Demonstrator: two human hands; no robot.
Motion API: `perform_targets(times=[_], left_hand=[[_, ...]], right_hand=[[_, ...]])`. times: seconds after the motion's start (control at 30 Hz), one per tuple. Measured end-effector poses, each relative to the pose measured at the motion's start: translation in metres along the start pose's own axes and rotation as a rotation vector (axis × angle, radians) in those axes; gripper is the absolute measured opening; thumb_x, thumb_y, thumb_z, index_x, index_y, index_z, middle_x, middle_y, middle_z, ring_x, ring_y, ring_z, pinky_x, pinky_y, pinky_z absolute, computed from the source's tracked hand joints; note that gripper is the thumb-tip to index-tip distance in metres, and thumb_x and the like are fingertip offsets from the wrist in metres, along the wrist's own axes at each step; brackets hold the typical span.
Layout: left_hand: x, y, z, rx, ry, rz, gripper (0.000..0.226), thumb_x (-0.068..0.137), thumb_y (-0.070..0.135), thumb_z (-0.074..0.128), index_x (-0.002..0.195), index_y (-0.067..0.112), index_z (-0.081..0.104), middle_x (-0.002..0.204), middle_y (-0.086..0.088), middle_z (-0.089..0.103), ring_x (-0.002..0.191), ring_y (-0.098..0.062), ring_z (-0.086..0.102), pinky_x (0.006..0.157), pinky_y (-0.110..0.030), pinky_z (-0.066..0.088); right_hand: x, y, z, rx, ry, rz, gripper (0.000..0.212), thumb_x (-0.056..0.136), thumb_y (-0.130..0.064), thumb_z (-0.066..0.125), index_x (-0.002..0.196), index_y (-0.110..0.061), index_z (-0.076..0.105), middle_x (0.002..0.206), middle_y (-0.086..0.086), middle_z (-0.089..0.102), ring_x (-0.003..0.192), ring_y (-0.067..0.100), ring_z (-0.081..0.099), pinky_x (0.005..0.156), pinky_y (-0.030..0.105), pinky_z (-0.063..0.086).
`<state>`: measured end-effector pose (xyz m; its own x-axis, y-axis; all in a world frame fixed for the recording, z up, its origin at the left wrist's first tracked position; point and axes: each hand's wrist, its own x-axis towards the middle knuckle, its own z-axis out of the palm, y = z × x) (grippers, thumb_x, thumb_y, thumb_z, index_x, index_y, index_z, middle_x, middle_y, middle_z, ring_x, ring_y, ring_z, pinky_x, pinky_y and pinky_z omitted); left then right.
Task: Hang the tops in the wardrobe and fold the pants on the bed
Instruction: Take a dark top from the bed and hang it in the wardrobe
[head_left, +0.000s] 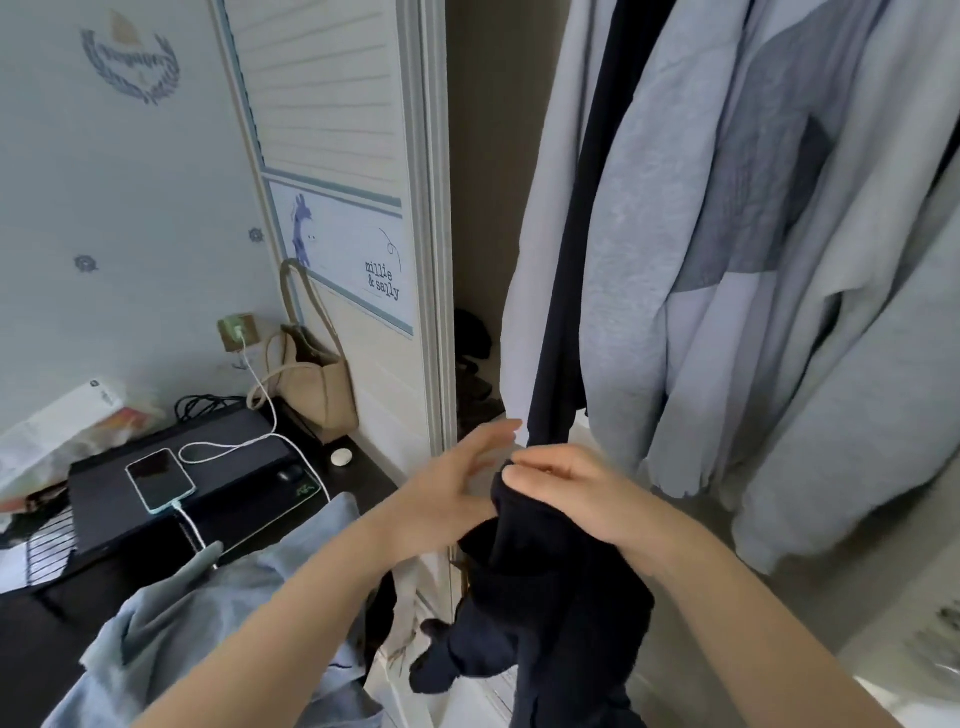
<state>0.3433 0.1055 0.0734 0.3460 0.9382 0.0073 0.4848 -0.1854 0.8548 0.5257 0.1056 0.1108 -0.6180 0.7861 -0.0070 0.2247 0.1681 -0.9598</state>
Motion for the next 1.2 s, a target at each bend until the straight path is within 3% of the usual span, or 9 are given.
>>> perform_targets(times=[0.13,0.3,0.47,0.7,0.87,0.93,1.0,1.1,1.2], left_hand=[[0.025,-0.005,-0.007,0.483,0.184,0.034,0.006,0.085,0.014,0.061,0.081,0.018,0.062,0.070,0.009,0.058,0.071,-0.017,0.057,0.066,-0.026,0.039],[0.031,-0.031,-0.054,0.607,0.308,-0.211,0.020,0.086,0.033,0.070,0.071,0.026,0.059,0.078,0.004,0.066,0.054,-0.005,0.058,0.067,-0.026,0.051],[0.040,-0.024,-0.077,-0.094,0.369,-0.343,0.015,0.073,0.017,0.084,0.075,0.006,0.074,0.070,-0.012,0.073,0.064,-0.025,0.073,0.056,-0.023,0.058],[0.063,-0.001,-0.095,-0.941,0.138,-0.357,0.031,0.082,0.023,0.067,0.105,0.003,0.071,0.103,-0.012,0.069,0.089,-0.024,0.069,0.078,-0.037,0.059],[0.080,0.030,-0.134,-0.377,0.010,-0.328,0.040,0.078,0.049,0.068,0.088,0.012,0.076,0.081,-0.004,0.074,0.066,-0.013,0.071,0.053,-0.018,0.052],[0.085,0.042,-0.149,-0.097,-0.075,-0.266,0.039,0.080,0.054,0.068,0.084,0.016,0.077,0.078,-0.007,0.074,0.069,-0.014,0.072,0.063,-0.018,0.054],[0.098,0.049,-0.170,0.007,-0.009,-0.163,0.037,0.085,0.048,0.068,0.091,0.012,0.076,0.091,-0.017,0.073,0.084,-0.024,0.072,0.078,-0.029,0.056],[0.117,0.054,-0.208,-0.222,0.311,-0.055,0.025,0.092,0.036,0.063,0.096,0.016,0.077,0.092,-0.008,0.076,0.087,-0.022,0.072,0.068,-0.027,0.056],[0.134,0.063,-0.248,-0.491,0.453,-0.031,0.028,0.091,0.028,0.064,0.104,0.005,0.073,0.103,-0.011,0.075,0.095,-0.026,0.072,0.086,-0.037,0.056]], right_hand=[[0.010,-0.003,-0.024,-0.107,0.021,-0.075,0.031,0.091,-0.036,0.061,0.068,-0.016,0.064,0.062,-0.002,0.048,0.059,0.008,0.046,0.057,0.017,0.034],[0.019,0.019,-0.059,-0.549,0.219,-0.089,0.020,0.091,-0.033,0.061,0.075,-0.023,0.068,0.067,-0.009,0.063,0.064,0.004,0.057,0.063,0.020,0.042],[0.034,0.044,-0.057,-1.047,0.572,-0.149,0.025,0.098,-0.035,0.045,0.111,-0.028,0.066,0.091,-0.009,0.060,0.077,0.012,0.059,0.067,0.032,0.053],[0.080,0.041,-0.072,-0.548,0.784,-0.239,0.028,0.101,-0.028,0.034,0.104,-0.027,0.062,0.083,-0.004,0.067,0.077,0.010,0.060,0.068,0.022,0.047],[0.125,0.009,-0.090,-0.498,0.802,-0.314,0.024,0.102,-0.027,0.035,0.096,-0.025,0.058,0.079,-0.005,0.061,0.074,0.009,0.057,0.067,0.022,0.045],[0.144,-0.005,-0.095,-0.476,0.785,-0.321,0.023,0.103,-0.026,0.035,0.093,-0.025,0.056,0.077,-0.006,0.058,0.073,0.007,0.055,0.065,0.019,0.043],[0.166,-0.022,-0.100,-0.436,0.785,-0.361,0.021,0.102,-0.019,0.037,0.094,-0.026,0.056,0.083,-0.009,0.060,0.080,0.002,0.056,0.069,0.012,0.041],[0.191,-0.049,-0.111,-0.406,0.801,-0.394,0.012,0.098,-0.021,0.050,0.095,-0.026,0.060,0.093,-0.013,0.064,0.086,0.003,0.060,0.078,0.018,0.046],[0.213,-0.085,-0.125,-0.519,0.847,-0.434,0.016,0.092,-0.031,0.059,0.080,-0.023,0.062,0.068,-0.012,0.064,0.067,0.004,0.060,0.065,0.025,0.045]])
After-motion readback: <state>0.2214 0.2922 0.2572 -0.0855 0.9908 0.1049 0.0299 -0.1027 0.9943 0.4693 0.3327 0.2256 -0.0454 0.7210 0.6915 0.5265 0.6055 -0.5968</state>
